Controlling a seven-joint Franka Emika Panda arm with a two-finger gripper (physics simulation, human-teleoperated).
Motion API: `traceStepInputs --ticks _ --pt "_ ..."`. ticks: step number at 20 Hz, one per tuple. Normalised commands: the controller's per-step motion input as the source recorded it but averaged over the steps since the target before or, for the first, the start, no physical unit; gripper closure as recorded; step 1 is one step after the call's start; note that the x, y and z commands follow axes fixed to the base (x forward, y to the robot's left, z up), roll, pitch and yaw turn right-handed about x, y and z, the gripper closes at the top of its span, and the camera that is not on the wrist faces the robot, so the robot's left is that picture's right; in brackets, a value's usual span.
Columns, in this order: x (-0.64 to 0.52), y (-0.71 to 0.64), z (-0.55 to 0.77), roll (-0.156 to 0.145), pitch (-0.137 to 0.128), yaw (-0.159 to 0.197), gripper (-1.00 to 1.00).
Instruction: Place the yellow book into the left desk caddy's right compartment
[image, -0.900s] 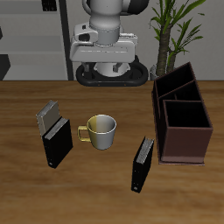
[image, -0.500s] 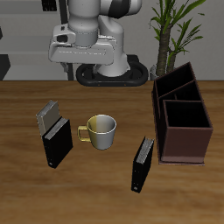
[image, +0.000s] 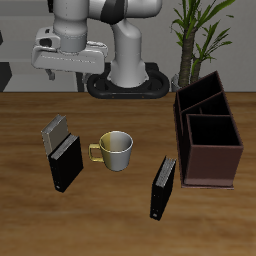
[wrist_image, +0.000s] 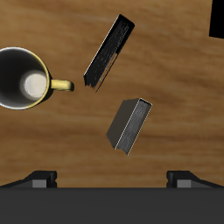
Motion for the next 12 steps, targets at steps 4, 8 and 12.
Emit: traceStepInputs --ticks 4,8,12 --pt "-0.09 -0.45 -0.11 -0.069 -0.035 0.006 -1.0" --pt "0.03 -0.31 -0.07 -0.079 -0.054 -0.035 -1.0" --pt "0.13 -0.16 -0.22 -0.03 0.007 -0.043 -1.0"
